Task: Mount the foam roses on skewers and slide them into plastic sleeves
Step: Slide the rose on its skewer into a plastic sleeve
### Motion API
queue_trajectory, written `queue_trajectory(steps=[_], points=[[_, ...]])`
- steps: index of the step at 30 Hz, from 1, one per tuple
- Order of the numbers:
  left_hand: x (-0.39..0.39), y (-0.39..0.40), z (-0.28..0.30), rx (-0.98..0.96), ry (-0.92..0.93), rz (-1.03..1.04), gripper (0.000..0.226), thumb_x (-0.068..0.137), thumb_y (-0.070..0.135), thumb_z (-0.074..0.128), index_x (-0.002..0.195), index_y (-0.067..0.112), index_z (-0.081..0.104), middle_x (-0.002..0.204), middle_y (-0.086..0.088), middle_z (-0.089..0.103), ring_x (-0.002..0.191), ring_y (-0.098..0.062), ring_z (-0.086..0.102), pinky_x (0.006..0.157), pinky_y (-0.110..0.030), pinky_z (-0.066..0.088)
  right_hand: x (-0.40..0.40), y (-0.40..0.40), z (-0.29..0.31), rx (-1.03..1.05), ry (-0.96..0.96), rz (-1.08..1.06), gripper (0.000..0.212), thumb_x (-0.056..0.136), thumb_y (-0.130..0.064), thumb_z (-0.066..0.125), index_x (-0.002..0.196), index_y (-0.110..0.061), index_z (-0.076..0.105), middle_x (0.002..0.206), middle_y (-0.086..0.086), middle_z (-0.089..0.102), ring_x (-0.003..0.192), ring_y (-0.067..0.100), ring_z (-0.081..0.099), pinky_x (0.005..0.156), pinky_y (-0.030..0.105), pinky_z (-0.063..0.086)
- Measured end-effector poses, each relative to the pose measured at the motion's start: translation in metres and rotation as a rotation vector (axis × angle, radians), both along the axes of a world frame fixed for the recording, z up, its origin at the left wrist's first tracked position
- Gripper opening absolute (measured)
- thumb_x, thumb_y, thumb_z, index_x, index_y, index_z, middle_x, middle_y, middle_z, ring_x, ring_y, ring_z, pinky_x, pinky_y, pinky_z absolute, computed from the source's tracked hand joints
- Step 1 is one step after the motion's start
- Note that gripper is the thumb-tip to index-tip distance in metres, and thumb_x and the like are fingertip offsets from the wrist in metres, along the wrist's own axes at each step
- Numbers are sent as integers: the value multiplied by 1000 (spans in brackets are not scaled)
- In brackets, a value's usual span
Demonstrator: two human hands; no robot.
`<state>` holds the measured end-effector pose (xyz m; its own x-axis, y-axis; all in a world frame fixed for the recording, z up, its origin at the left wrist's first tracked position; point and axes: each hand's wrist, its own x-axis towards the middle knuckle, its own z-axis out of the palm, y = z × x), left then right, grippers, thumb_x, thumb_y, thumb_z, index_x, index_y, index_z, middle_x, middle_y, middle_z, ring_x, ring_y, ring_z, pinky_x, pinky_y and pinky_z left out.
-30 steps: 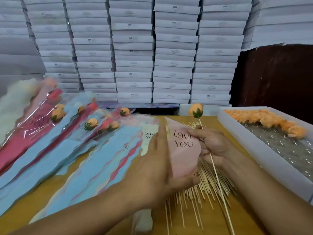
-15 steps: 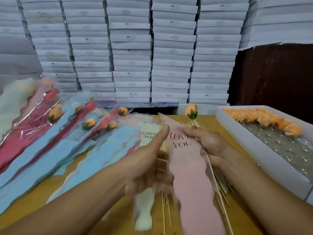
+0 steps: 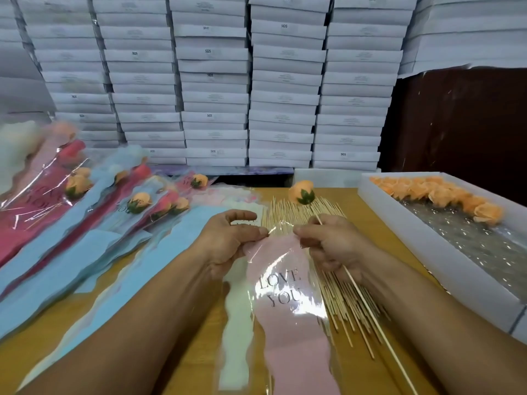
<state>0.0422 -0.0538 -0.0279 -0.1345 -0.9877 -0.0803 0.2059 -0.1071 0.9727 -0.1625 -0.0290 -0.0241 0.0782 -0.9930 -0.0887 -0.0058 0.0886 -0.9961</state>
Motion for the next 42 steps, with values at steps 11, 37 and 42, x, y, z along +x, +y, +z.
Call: queue_trajectory(steps=[11, 37, 42], points=[[2, 7, -8, -342, -357, -96, 14, 88, -13, 63, 86, 1, 67, 94, -23, 73, 74, -29, 63, 66, -29, 51, -7, -10, -7, 27, 107, -77, 51, 72, -4, 88, 104, -11, 50, 71, 13, 68, 32, 8, 28, 31, 17, 23], [7, 9, -9, -366, -163, -444, 9, 72, 0, 55, 78, 3, 61, 71, -11, 66, 70, -19, 59, 69, -31, 36, -22, -19, -3, 239, -194, -26, 27, 97, -21, 35, 74, -16, 47, 54, 4, 49, 33, 8, 26, 29, 16, 18], [7, 9, -12, -311, -107, -508, 12, 70, -4, 55, 72, 4, 63, 70, -16, 62, 70, -26, 55, 70, -36, 33, -21, -38, 0, 282, -136, 39, 23, 107, -26, 37, 94, -15, 53, 52, -1, 52, 32, 5, 25, 26, 16, 19]])
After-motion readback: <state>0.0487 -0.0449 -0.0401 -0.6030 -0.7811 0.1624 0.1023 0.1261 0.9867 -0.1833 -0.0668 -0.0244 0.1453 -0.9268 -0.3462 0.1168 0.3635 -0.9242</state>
